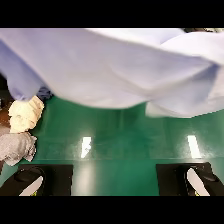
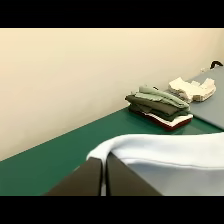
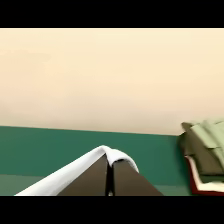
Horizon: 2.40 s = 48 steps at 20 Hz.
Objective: Fold the shirts.
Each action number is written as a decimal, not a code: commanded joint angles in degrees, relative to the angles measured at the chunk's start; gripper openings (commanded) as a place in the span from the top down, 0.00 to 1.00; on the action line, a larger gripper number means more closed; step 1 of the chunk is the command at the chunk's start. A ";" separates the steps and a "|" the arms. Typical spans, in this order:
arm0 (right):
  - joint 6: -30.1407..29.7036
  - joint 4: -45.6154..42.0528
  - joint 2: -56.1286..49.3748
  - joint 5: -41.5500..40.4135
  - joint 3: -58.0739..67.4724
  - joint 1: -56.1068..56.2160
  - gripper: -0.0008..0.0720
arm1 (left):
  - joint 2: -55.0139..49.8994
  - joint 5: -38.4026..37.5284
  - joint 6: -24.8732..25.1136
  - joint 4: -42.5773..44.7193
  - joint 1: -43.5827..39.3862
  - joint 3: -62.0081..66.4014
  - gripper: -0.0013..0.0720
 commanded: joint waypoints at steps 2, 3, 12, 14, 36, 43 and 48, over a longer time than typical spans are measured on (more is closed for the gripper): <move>3.48 -7.23 -5.70 13.51 8.85 -0.02 0.97 | 1.36 -6.97 -4.20 2.08 0.02 -4.20 0.95; 4.07 -7.04 -7.32 16.24 8.50 -0.02 0.97 | 1.36 -8.31 -4.15 2.99 0.02 -6.71 0.95; 4.17 -1.38 -21.42 10.67 -11.32 2.38 0.97 | -7.89 1.62 -5.22 15.19 0.04 -38.91 0.95; 2.51 -2.16 -24.70 3.54 -15.12 4.85 0.97 | -12.90 11.76 -5.18 16.15 0.02 -42.60 0.95; -5.81 -8.46 -48.24 -16.92 -24.17 9.18 0.97 | -40.09 24.46 -0.92 16.06 5.86 -42.84 0.95; -5.57 -12.11 -48.41 -7.21 -26.86 9.14 0.95 | -41.57 12.85 -1.14 15.87 5.86 -42.84 0.95; -5.60 -7.56 -47.82 -2.56 -28.39 8.74 0.43 | -41.16 9.81 -4.70 16.61 5.86 -42.29 0.41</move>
